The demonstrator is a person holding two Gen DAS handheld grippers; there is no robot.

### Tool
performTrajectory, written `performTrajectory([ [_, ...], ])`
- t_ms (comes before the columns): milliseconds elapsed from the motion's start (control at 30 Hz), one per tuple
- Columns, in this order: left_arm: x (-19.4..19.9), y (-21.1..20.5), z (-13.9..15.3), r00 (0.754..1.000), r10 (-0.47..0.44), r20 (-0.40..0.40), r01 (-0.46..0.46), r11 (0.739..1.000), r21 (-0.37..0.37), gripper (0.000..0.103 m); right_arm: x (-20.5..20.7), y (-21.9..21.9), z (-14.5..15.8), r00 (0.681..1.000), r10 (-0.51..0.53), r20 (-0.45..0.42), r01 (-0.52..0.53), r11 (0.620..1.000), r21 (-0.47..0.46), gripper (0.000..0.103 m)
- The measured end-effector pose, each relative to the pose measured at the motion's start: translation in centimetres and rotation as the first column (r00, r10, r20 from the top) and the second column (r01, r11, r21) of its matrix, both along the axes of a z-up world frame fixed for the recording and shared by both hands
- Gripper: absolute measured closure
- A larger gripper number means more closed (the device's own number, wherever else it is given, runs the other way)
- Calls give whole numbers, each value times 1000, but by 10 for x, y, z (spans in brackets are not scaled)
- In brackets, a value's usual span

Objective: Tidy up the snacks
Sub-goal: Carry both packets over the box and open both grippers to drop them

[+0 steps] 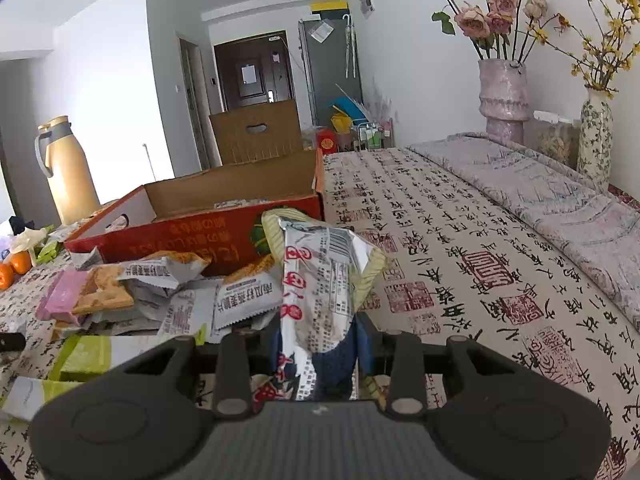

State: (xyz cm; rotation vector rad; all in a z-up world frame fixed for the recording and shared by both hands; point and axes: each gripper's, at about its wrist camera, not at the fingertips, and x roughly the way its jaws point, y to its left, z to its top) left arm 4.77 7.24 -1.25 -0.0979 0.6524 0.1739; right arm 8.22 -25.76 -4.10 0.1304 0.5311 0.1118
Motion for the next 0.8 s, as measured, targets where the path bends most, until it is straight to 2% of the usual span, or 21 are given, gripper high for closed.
performTrajectory([
  [400,14,-22,38,991,-68,115,69,998,-4,56,16,9,28,996,13,83,-13,1000,4,68],
  [800,73,-38,82,970,-96,225,89,995,43,56,70,29,66,982,55,180,-57,998,3,68],
])
